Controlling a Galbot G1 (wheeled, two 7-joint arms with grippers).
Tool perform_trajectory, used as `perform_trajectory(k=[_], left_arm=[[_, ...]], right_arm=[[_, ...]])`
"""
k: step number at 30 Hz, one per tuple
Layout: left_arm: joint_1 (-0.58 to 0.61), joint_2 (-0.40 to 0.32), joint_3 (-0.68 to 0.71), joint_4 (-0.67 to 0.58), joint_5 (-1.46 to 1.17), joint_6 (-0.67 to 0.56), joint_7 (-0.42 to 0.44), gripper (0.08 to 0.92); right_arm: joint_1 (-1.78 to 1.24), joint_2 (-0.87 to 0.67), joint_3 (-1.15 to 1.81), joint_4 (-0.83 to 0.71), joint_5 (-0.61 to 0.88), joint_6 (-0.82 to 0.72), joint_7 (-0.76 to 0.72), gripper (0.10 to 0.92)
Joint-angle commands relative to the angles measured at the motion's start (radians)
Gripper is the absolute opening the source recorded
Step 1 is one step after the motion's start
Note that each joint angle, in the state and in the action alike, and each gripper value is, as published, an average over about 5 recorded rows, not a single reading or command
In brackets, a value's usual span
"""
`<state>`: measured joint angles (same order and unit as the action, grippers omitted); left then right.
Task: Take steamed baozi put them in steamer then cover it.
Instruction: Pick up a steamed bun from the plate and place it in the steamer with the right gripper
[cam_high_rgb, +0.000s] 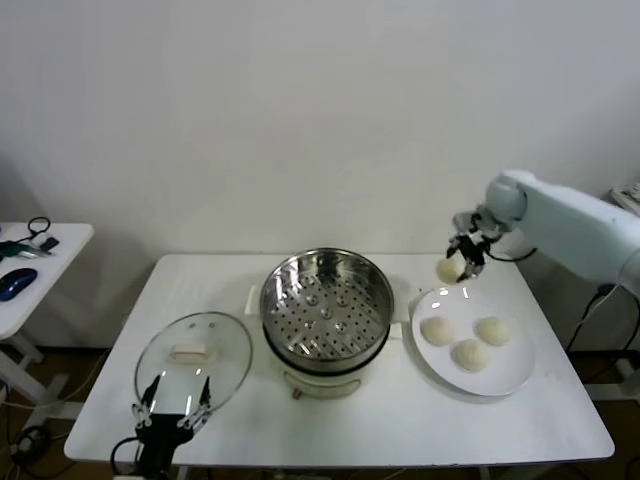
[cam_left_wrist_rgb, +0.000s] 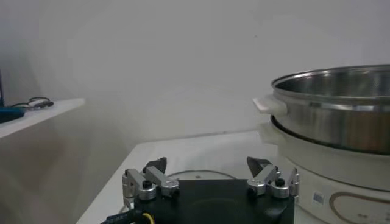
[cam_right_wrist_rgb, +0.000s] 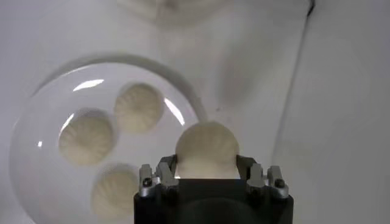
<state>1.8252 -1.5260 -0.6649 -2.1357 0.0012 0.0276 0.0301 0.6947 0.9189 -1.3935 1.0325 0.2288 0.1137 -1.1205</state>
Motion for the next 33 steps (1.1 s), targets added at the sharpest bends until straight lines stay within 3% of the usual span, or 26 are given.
perform_trajectory(k=[1,7,12,22,33], left_arm=[[0.001,0.001,0.001,-0.001,0.001,-0.002,0.000,0.823],[0.006,-0.002,0.007,-0.002,0.009,-0.010,-0.002,0.823],[0.015,-0.003,0.002,-0.003,0.020,-0.023,-0.012,0.823],[0.022,-0.002,-0.006,-0.013,0.024,-0.025,-0.018,0.823],[0.014,-0.003,-0.004,0.000,0.023,-0.026,-0.017,0.823]], right_arm=[[0.383,0.024,-0.157,0.246,0.093,0.138,-0.031,0.653],[0.444,0.150,-0.136,0.439,0.167,0.229,-0.010,0.653],[0.306,0.228,-0.120,0.534,0.033,0.261,0.056,0.653],[-0.013,0.304,-0.080,0.292,-0.377,0.364,0.170,0.653],[-0.166,0.364,-0.023,0.096,-0.502,0.396,0.210,0.653]])
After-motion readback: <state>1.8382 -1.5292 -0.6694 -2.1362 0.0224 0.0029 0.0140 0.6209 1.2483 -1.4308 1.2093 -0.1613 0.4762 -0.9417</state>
